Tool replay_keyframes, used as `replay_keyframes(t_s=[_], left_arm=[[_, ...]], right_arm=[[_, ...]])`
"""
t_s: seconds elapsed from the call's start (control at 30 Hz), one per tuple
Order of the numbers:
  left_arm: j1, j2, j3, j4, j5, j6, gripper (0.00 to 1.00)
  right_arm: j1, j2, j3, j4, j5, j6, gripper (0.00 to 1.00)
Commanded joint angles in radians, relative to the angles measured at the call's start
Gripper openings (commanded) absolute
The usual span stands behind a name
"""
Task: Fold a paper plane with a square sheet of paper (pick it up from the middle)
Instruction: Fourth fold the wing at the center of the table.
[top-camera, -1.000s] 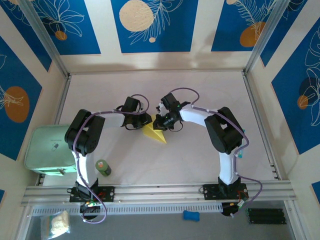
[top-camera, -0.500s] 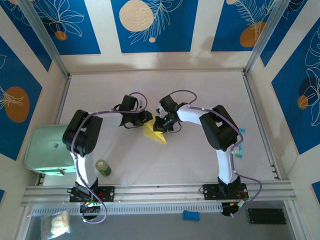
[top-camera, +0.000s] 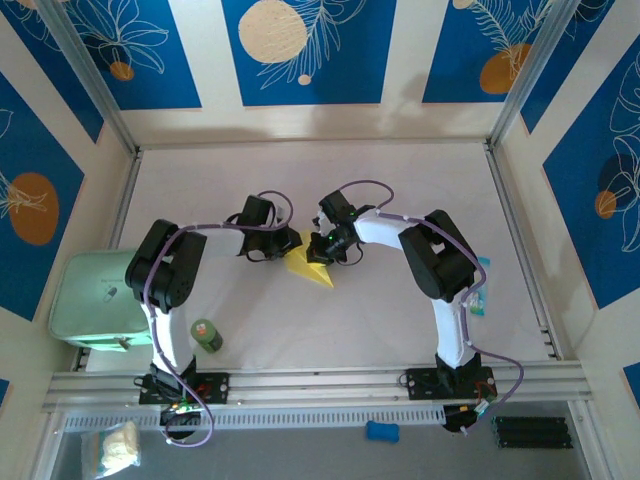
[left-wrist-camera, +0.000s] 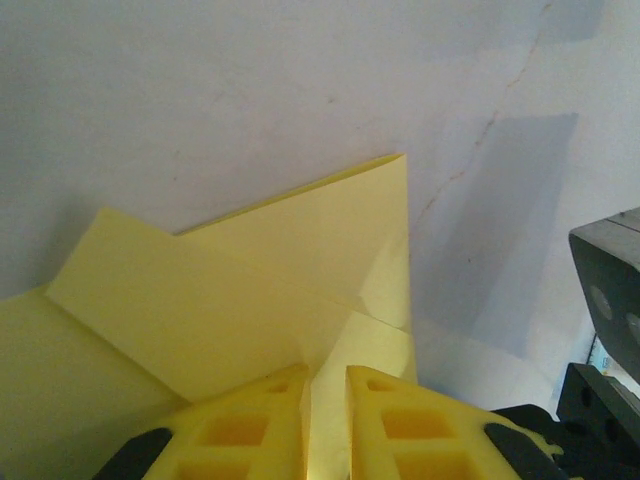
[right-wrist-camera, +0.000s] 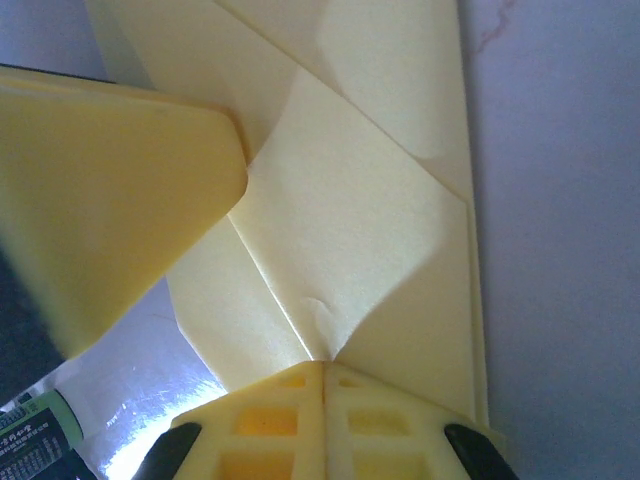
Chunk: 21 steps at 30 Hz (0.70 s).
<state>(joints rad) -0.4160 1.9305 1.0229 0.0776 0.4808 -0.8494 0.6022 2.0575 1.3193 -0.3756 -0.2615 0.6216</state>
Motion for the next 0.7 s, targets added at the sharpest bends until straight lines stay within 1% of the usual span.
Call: replay_keyframes(t_s=[0.0, 0.13, 0.23, 0.4, 0.67], left_arm=[[0.006, 0.025, 0.024, -0.088, -0.047, -0.008, 0.17], [0.008, 0.04, 0.039, -0.175, -0.101, 0.002, 0.16], [0.008, 0.05, 0.042, -0.205, -0.117, 0.008, 0.16], [0.008, 0.059, 0.04, -0.211, -0.125, 0.018, 0.15], [0.008, 0.056, 0.052, -0.223, -0.123, 0.033, 0.16]], right_arm=[[-0.004, 0.022, -0.021, -0.034, 0.011, -0.006, 0.05], [-0.005, -0.012, -0.053, -0.025, 0.001, -0.031, 0.06], [-0.005, -0.066, -0.122, -0.002, 0.022, -0.057, 0.06], [-0.01, -0.12, -0.199, -0.011, 0.018, -0.075, 0.06], [-0.029, -0.204, -0.329, 0.016, 0.018, -0.044, 0.06]])
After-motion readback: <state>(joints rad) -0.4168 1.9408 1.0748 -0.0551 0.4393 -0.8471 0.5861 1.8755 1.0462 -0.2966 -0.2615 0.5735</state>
